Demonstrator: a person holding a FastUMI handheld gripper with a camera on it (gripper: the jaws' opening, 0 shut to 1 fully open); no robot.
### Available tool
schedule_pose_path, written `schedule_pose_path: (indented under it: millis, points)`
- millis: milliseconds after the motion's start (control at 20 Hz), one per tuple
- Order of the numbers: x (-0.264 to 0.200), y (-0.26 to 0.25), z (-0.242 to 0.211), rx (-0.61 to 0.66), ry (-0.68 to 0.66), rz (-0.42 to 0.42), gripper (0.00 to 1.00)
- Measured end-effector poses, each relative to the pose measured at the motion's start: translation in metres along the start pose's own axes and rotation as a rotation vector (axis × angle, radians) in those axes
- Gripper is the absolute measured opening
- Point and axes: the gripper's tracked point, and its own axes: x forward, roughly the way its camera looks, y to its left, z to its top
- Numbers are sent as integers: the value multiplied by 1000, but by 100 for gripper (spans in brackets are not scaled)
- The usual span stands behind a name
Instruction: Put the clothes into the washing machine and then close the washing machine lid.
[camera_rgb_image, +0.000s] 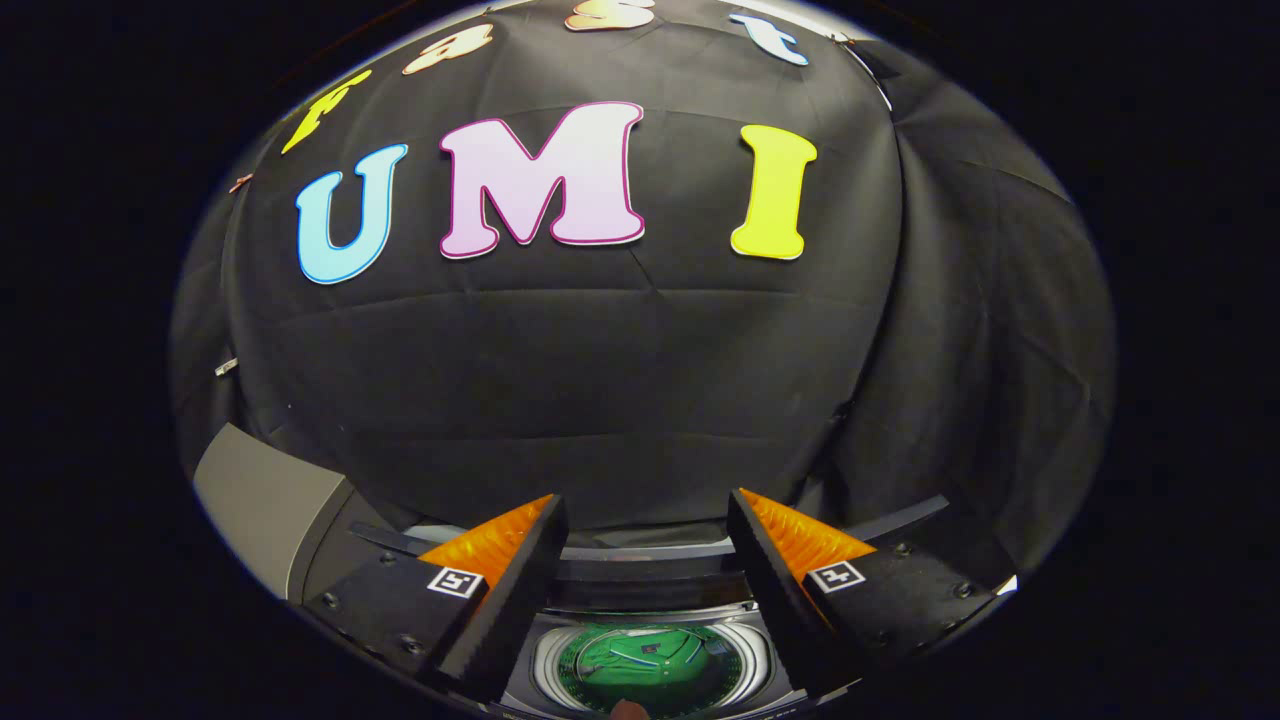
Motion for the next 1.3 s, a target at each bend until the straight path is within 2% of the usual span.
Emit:
schedule_pose_path:
  millis: [500,1300]
  points:
    - [-32,-2,-21,14,-38,22,100]
    - [-45,-2,-33,17,-75,34,100]
